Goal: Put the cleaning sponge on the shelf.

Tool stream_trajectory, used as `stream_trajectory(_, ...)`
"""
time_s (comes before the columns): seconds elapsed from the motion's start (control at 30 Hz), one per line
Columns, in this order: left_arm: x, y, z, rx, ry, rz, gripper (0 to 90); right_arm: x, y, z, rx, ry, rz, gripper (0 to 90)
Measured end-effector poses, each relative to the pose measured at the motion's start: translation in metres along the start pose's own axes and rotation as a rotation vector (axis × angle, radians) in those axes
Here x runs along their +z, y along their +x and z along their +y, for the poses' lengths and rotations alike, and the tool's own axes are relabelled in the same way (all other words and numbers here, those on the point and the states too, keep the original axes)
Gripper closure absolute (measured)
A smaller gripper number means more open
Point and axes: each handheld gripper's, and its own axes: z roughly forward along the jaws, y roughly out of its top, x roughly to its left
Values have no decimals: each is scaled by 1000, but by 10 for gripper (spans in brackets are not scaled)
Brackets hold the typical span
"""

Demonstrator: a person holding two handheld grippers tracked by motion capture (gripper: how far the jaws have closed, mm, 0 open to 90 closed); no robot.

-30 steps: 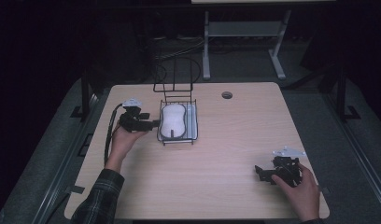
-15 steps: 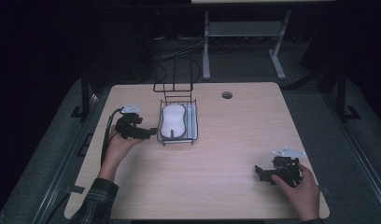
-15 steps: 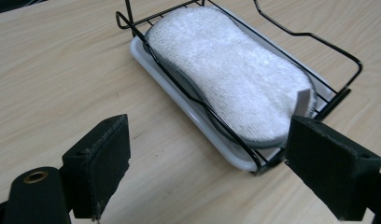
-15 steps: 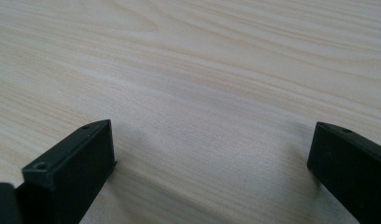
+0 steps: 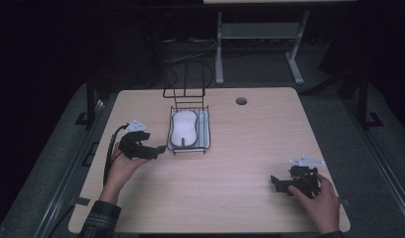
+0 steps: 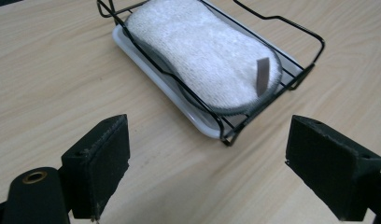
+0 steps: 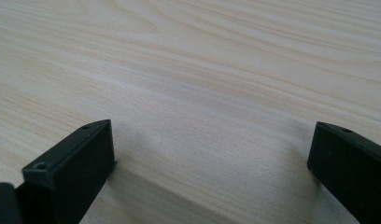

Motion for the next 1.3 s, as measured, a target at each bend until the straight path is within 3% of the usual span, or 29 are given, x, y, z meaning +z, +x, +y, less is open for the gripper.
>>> stream_trajectory(0.4, -15, -14, -13, 26, -10, -2, 132, 0, 0, 0, 0, 1, 0, 2)
stream_trajectory(0.87, -36, -24, -41, 20, -22, 19, 134, 0, 0, 0, 0, 0, 0, 2)
stream_trajectory(1.3, -49, -26, -74, 9, 17, 48, 134, 0, 0, 0, 0, 0, 0, 2)
